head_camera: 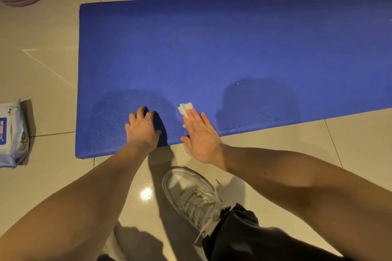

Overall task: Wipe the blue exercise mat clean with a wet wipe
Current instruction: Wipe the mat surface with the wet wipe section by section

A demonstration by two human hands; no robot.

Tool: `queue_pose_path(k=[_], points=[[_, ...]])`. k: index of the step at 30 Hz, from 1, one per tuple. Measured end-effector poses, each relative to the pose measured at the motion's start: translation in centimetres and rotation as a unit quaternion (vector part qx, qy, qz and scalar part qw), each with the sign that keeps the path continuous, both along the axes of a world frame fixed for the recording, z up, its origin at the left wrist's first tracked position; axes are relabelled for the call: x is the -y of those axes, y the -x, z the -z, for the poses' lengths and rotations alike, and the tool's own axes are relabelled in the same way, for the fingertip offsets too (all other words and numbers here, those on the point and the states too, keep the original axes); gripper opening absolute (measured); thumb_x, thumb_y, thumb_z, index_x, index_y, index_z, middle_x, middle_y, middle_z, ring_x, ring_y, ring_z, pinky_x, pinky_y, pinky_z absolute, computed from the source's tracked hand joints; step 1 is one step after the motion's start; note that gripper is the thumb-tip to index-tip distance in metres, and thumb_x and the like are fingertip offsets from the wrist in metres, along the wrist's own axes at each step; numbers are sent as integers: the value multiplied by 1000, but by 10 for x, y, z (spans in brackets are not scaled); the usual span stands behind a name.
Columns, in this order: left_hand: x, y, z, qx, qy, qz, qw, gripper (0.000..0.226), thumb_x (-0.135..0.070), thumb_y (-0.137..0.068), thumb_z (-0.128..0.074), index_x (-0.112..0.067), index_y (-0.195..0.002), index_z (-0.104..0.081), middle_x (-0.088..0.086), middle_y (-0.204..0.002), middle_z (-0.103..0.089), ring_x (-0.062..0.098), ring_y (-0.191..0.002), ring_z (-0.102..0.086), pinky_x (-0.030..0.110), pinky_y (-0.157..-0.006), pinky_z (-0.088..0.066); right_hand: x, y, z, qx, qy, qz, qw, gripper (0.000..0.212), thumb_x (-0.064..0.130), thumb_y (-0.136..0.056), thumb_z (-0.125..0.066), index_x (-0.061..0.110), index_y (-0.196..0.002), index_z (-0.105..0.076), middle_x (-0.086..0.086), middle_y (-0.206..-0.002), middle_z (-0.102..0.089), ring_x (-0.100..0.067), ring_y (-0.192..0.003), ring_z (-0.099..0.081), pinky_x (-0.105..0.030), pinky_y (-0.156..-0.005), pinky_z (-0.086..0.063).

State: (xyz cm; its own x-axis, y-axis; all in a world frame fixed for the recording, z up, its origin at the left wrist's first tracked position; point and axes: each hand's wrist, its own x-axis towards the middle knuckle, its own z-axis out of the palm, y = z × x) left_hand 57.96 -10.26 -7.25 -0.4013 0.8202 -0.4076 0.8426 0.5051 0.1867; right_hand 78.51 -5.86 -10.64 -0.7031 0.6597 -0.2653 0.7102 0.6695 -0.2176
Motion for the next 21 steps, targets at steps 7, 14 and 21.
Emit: queue_pose_path(k=[7, 14, 21], points=[[0, 2, 1, -2, 3, 3, 1000, 71, -34, -89, -72, -22, -150, -38, 3, -159, -24, 33, -138, -25, 49, -111, -33, -19, -47, 0, 2, -55, -73, 996, 65, 44, -105, -24, 8, -159, -30, -8, -170, -14, -25, -158, -8, -50, -126, -13], [3, 0, -1, -3, 1, 4, 1000, 71, -33, -90, -71, -22, -151, -36, 4, -160, -24, 34, -138, -26, 50, -112, -33, -16, -85, -1, 19, -69, 33, 997, 65, 40, -106, -17, 5, -161, -22, -12, -170, -12, -26, -158, -3, -45, -127, -1], [3, -7, 0, 9, -7, 3, 1000, 70, -38, -89, -70, -22, -149, -39, 4, -158, -26, 34, -137, -26, 50, -109, -31, 12, -38, 6, 3, -52, -43, 998, 65, 43, -107, -9, 9, -163, -14, -10, -171, -4, -25, -158, 3, -48, -127, -8]])
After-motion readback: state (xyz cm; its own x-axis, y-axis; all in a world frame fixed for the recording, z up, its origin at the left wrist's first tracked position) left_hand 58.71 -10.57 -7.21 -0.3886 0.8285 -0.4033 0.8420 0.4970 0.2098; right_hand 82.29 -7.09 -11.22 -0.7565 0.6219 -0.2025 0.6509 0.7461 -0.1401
